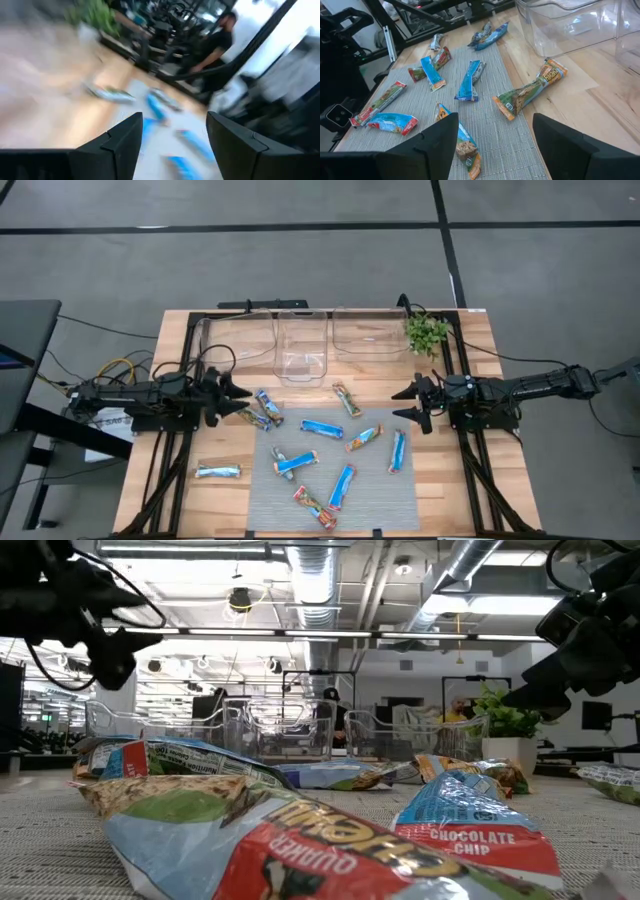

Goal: Pick and place Granola Bars by type
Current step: Put the blue granola bar into the left transparent bin

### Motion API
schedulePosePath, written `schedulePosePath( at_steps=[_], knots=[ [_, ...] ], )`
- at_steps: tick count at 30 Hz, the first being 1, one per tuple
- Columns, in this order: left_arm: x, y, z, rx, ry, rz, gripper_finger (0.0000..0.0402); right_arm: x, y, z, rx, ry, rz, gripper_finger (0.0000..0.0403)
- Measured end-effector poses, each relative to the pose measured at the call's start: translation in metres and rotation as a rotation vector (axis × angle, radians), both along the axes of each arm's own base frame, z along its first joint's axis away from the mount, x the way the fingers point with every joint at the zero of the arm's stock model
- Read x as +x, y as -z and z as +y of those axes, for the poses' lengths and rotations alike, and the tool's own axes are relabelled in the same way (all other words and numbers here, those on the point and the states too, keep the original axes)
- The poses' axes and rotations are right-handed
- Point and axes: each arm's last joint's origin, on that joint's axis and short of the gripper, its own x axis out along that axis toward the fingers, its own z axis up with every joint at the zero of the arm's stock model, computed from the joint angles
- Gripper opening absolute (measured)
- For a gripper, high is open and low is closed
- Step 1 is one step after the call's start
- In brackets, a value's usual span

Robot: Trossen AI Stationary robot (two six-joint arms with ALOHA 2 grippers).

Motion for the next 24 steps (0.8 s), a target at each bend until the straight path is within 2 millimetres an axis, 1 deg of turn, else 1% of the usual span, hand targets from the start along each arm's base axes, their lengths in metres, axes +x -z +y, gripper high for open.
schedulePosePath(
  at_steps=[2,4,9,10,11,12,14,16,18,20,24],
  knots=[
    [0.000,-0.001,-0.002,-0.193,0.053,0.008,0.0212,0.000,0.000,0.000,0.000,0.000,0.000,0.0249],
    [0.000,-0.001,-0.002,-0.342,0.054,0.024,0.0212,0.000,0.000,0.000,0.000,0.000,0.000,0.0249],
    [0.000,0.000,0.001,-0.616,-0.049,0.029,0.0212,0.000,0.000,0.000,0.000,0.000,0.000,0.0249],
    [0.000,0.000,0.001,-0.640,-0.053,0.029,0.0212,0.000,0.000,0.000,0.000,0.000,0.000,0.0249],
    [0.000,0.000,0.001,-0.640,-0.051,0.029,0.0212,0.000,0.000,0.000,0.000,0.000,0.001,0.0249],
    [0.000,0.000,0.001,-0.602,-0.038,0.029,0.0212,0.000,0.000,0.000,0.000,0.000,0.000,0.0249],
    [0.000,-0.001,-0.001,-0.457,0.032,0.029,0.0212,0.000,0.000,0.000,0.000,0.000,0.000,0.0249],
    [-0.002,-0.005,-0.003,-0.350,0.100,0.049,0.0212,0.000,0.000,0.000,0.000,0.000,0.000,0.0249],
    [-0.004,-0.013,-0.004,-0.304,0.109,0.097,0.0209,0.000,0.000,0.000,0.000,0.000,0.000,0.0249],
    [-0.007,-0.023,-0.003,-0.225,0.093,0.189,0.0203,0.000,0.000,0.000,0.000,0.000,0.000,0.0249],
    [-0.011,-0.038,-0.002,-0.041,0.065,0.445,0.0187,0.000,0.000,0.000,0.000,0.000,0.000,0.0249]
  ],
)
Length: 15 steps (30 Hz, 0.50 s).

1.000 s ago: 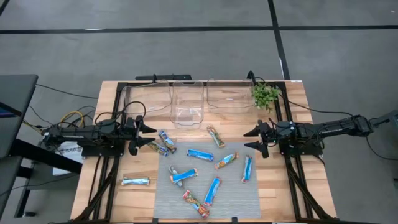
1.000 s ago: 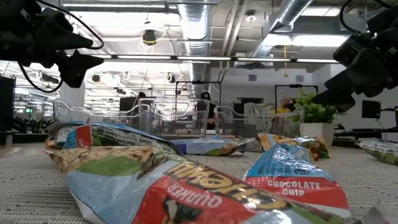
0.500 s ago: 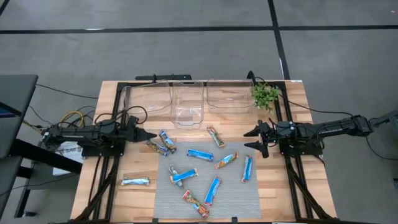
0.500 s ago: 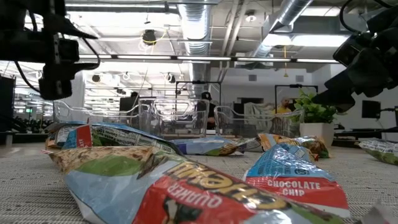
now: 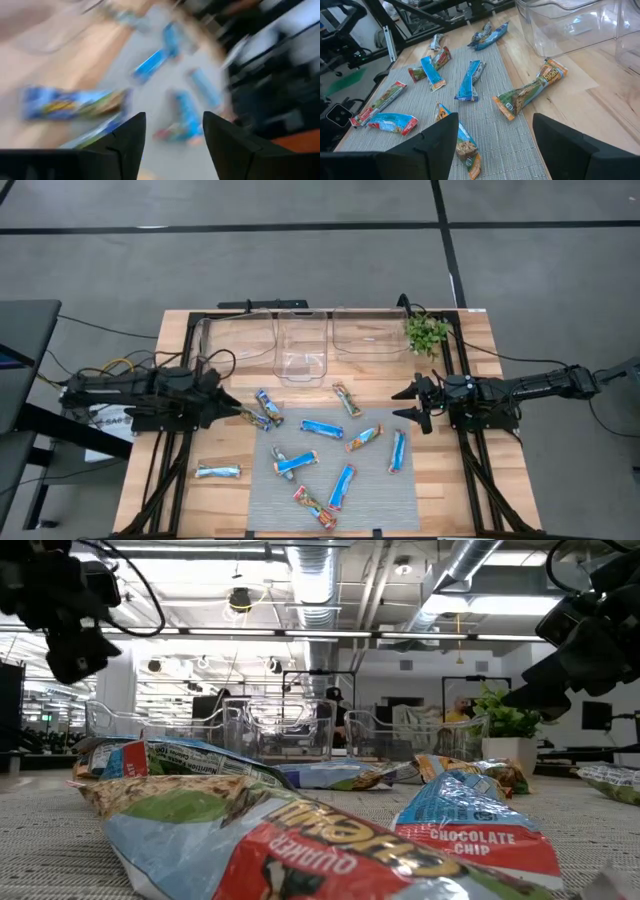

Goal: Pick and place Granola Bars by type
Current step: Put the blue granola bar into the left transparent bin

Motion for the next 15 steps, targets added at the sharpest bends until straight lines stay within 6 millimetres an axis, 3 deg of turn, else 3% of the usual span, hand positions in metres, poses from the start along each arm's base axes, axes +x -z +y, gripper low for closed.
schedulePosePath(
  at_steps=[8,15],
  knots=[
    [0.020,-0.036,0.000,0.222,0.123,0.302,0.0172,0.000,0.000,0.000,0.000,0.000,0.000,0.0249],
    [0.053,-0.040,-0.005,0.469,0.414,0.542,0.0171,0.000,0.000,0.000,0.000,0.000,0.001,0.0249]
  ],
)
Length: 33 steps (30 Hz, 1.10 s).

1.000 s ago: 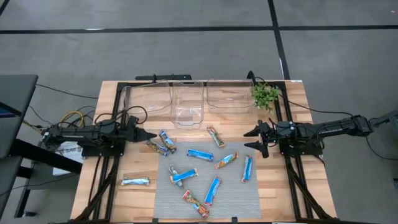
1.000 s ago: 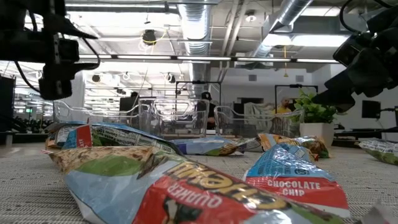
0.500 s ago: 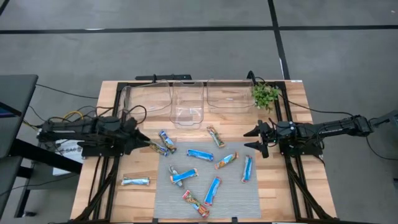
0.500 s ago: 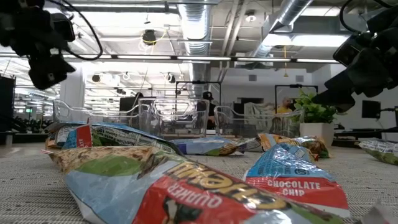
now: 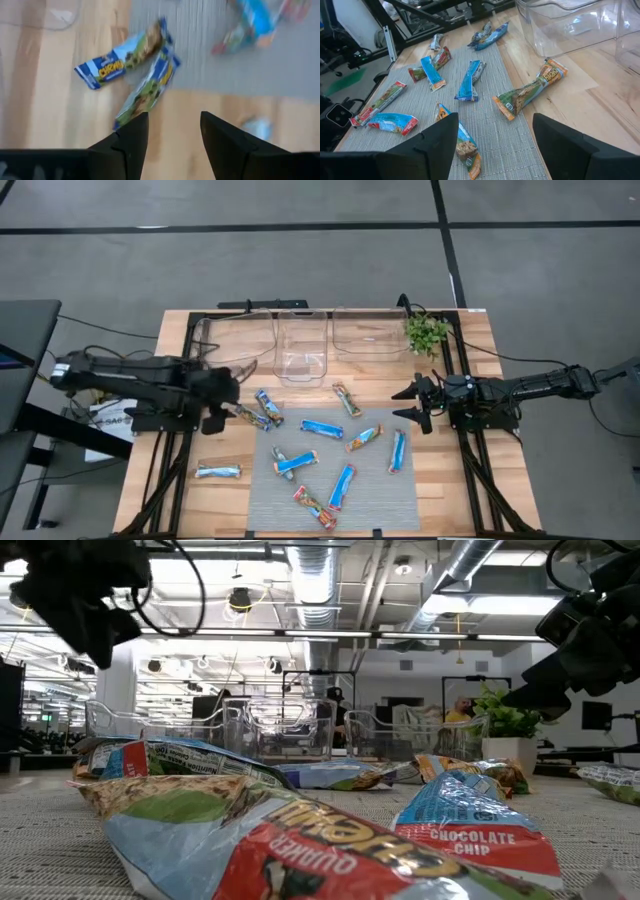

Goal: Pick and place Granola Bars by type
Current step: Put the blue granola bar into the left transparent bin

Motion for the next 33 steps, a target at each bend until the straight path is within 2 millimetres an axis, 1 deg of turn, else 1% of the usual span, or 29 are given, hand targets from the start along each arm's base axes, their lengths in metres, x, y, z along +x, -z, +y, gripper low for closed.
schedulePosePath(
  at_steps=[3,5,10,12,15,21,27,33],
  knots=[
    [0.012,0.008,-0.003,0.130,0.195,0.073,0.0171,0.000,0.000,0.000,0.000,0.000,-0.001,0.0249],
    [0.017,0.014,-0.006,0.180,0.303,0.107,0.0171,0.000,0.000,0.000,0.000,0.000,0.000,0.0249],
    [0.027,0.028,-0.007,0.310,0.416,0.179,0.0172,0.000,0.000,0.000,0.000,0.000,-0.001,0.0249],
    [0.032,0.033,-0.008,0.330,0.457,0.205,0.0176,0.000,0.000,0.000,0.000,0.000,0.000,0.0249],
    [0.043,0.043,-0.009,0.330,0.472,0.239,0.0187,0.000,0.000,0.000,0.000,0.000,0.000,0.0249],
    [0.062,0.059,-0.015,0.333,0.488,0.234,0.0218,0.000,0.000,0.000,0.000,0.000,-0.001,0.0249],
    [0.070,0.074,-0.022,0.341,0.551,0.277,0.0243,0.000,0.000,0.000,0.000,0.000,-0.001,0.0249],
    [0.078,0.088,-0.026,0.341,0.574,0.308,0.0247,0.000,0.000,0.000,0.000,0.000,0.000,0.0249]
  ],
)
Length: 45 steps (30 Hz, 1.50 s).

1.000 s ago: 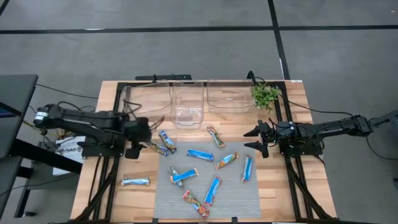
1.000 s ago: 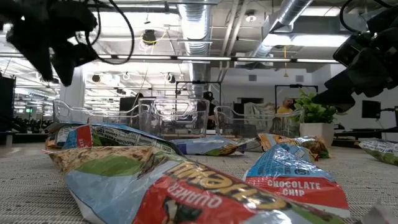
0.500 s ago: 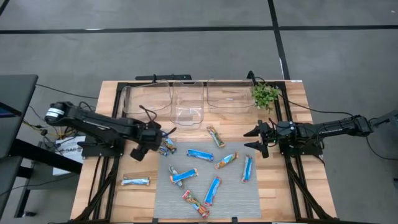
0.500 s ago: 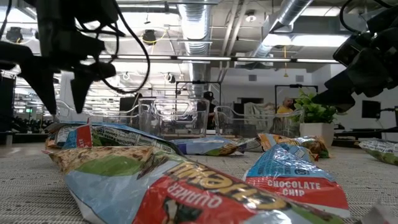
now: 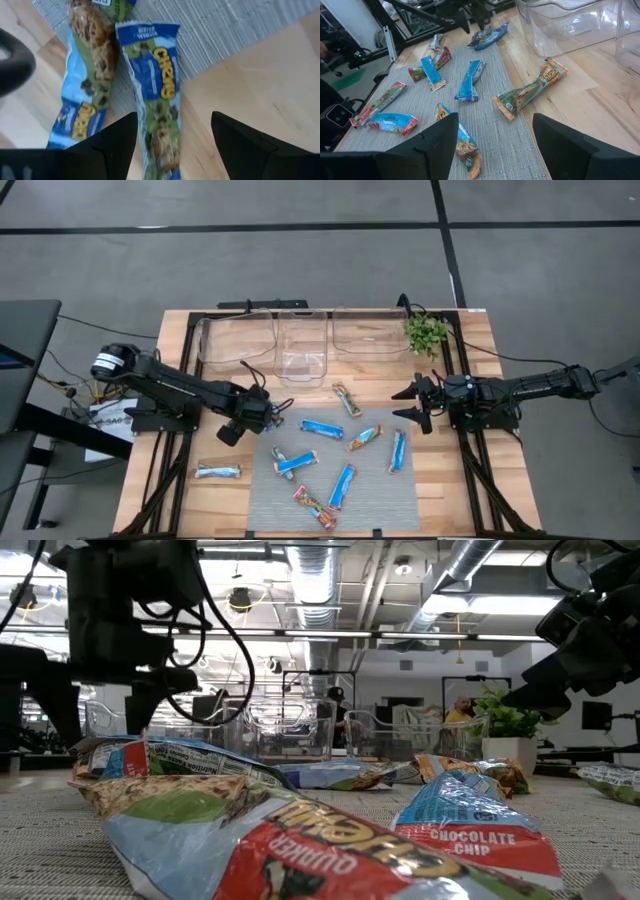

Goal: Pick and place Granola Bars by type
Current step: Put the blue granola bar into the left transparent bin

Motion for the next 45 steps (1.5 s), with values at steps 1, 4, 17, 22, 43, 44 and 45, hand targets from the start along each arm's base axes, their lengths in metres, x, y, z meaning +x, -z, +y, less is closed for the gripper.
schedulePosePath(
  at_steps=[1,4,17,22,43,44,45],
  knots=[
    [0.002,0.003,0.000,0.001,0.000,0.005,0.0247,0.000,0.000,0.000,0.000,0.000,0.000,0.0249],
    [0.006,0.011,-0.001,0.008,0.000,0.023,0.0247,0.000,0.000,0.000,0.000,0.000,-0.001,0.0249],
    [0.011,0.021,-0.001,0.038,-0.014,0.036,0.0200,0.000,0.000,0.000,0.000,0.000,-0.001,0.0249],
    [0.010,0.022,-0.002,0.006,-0.048,0.047,0.0135,0.000,0.000,0.000,0.000,0.000,0.000,0.0249],
    [-0.014,-0.051,-0.001,-0.248,-0.343,-0.297,0.0073,0.000,0.000,0.000,0.000,0.000,-0.001,0.0249],
    [-0.016,-0.059,0.000,-0.280,-0.376,-0.348,0.0073,0.000,0.000,0.000,0.000,0.000,-0.001,0.0249],
    [-0.019,-0.066,0.001,-0.313,-0.410,-0.398,0.0073,0.000,0.000,0.000,0.000,0.000,-0.001,0.0249]
  ],
)
